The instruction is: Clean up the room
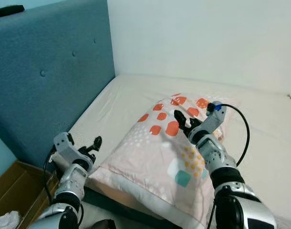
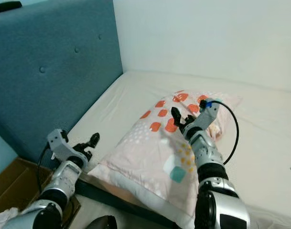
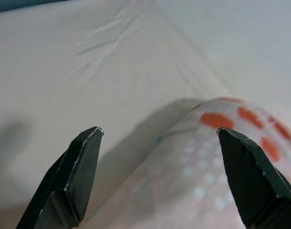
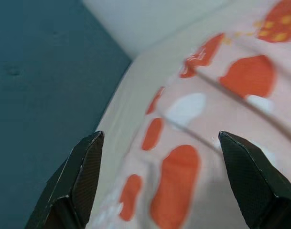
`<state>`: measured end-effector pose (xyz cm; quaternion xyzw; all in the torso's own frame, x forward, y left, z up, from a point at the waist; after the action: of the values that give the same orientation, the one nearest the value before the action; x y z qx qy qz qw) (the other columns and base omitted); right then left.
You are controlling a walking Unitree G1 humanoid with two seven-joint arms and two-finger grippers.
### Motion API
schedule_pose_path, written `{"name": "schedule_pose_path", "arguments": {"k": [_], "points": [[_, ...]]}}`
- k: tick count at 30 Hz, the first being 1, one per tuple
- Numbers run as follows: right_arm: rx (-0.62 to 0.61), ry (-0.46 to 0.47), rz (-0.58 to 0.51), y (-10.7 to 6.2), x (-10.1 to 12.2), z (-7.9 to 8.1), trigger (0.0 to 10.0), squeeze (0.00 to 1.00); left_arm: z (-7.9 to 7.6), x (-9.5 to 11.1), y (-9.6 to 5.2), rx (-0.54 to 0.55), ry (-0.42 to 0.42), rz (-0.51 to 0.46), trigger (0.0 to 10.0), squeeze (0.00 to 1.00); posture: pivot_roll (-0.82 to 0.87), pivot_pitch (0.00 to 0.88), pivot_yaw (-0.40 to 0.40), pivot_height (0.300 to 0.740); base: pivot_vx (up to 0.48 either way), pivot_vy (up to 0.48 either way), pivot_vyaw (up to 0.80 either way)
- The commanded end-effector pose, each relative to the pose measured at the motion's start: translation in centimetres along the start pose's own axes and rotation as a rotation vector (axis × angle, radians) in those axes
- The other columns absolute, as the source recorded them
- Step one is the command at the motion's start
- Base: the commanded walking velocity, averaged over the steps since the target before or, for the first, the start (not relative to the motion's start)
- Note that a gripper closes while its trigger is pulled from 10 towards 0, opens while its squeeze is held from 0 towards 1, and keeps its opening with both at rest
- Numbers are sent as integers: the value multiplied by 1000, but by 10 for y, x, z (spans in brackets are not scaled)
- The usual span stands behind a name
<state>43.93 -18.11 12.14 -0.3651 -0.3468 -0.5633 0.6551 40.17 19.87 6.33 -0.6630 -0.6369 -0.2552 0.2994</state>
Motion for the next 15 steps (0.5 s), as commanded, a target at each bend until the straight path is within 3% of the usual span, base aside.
{"name": "schedule_pose_path", "arguments": {"k": [1, 2, 3, 5, 6, 9, 11, 15], "points": [[-64, 32, -33, -4, 5, -17, 10000, 0, 1, 4, 0, -21, -23, 6, 10000, 0, -17, 0, 19, 591, 0, 0, 0], [-64, 32, -33, -4, 5, -17, 10000, 0, 1, 4, 0, -21, -23, 6, 10000, 0, -17, 0, 19, 591, 0, 0, 0], [-131, 28, -48, -13, 4, -39, 10000, 0, 0, 0, -1, -51, -32, 28, 10000, 0, -26, 0, 21, 591, 0, 0, 0], [-131, 28, -48, -13, 4, -39, 10000, 0, 0, 0, -1, -51, -32, 28, 10000, 0, -26, 0, 21, 591, 0, 0, 0], [-175, 24, -52, -22, 0, -57, 10000, 0, 1, -7, -5, -76, -38, 56, 10000, 0, -29, 0, 26, 591, 0, 0, 0], [-186, 28, -55, -25, -1, -62, 10000, 0, 1, -10, -7, -84, -39, 67, 10000, 0, -29, 0, 26, 591, 0, 0, 0], [-230, 8, -48, -34, -8, -76, 10000, 0, 1, -31, -15, -125, 33, 162, 10000, 0, -31, 0, 30, 591, 0, 0, 0], [-242, -3, -55, -35, -8, -78, 10000, 0, 0, -40, -18, -148, 74, 205, 10000, 0, -34, 0, 31, 591, 0, 0, 0]]}}
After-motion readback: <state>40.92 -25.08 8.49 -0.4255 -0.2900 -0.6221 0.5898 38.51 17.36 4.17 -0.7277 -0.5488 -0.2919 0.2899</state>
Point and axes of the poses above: a point about 5 cm out from each wrist's last joint towards the gripper, its own y axis pointing out of the wrist towards the gripper, its own x axis along the axis of the wrist's last joint, z = x × y, the point moved 6 cm from there along y, pointing out of the wrist towards the gripper, and after that the axes turned 3 degrees about -y, right-handed, at the moved point
